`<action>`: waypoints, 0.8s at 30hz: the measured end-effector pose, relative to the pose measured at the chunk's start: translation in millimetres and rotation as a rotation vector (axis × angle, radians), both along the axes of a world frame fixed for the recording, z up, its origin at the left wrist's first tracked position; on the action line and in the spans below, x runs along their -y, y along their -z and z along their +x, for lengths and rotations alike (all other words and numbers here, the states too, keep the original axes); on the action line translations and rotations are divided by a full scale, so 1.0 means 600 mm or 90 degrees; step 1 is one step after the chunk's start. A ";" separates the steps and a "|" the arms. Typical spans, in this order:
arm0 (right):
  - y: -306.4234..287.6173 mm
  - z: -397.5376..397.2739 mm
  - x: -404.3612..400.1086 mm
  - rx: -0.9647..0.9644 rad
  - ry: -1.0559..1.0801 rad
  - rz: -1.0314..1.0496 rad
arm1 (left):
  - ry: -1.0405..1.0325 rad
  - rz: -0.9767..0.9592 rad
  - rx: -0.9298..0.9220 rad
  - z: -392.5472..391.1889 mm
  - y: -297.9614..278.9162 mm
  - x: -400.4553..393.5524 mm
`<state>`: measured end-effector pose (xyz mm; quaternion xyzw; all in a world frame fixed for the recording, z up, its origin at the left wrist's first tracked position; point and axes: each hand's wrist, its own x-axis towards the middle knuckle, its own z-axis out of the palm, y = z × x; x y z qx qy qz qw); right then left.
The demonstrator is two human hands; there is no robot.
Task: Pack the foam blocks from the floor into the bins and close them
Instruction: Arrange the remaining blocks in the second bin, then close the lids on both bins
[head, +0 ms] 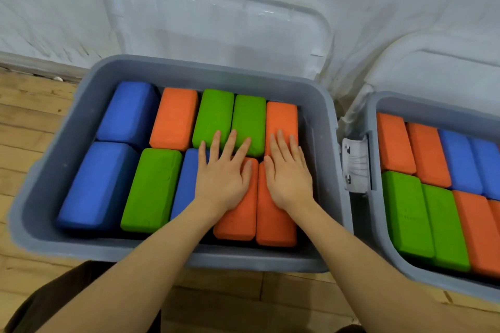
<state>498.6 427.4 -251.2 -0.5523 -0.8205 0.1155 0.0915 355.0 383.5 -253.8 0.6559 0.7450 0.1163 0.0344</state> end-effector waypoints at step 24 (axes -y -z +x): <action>-0.121 0.014 -0.174 -0.176 -0.030 0.166 | -0.063 0.160 -0.078 -0.027 -0.115 -0.129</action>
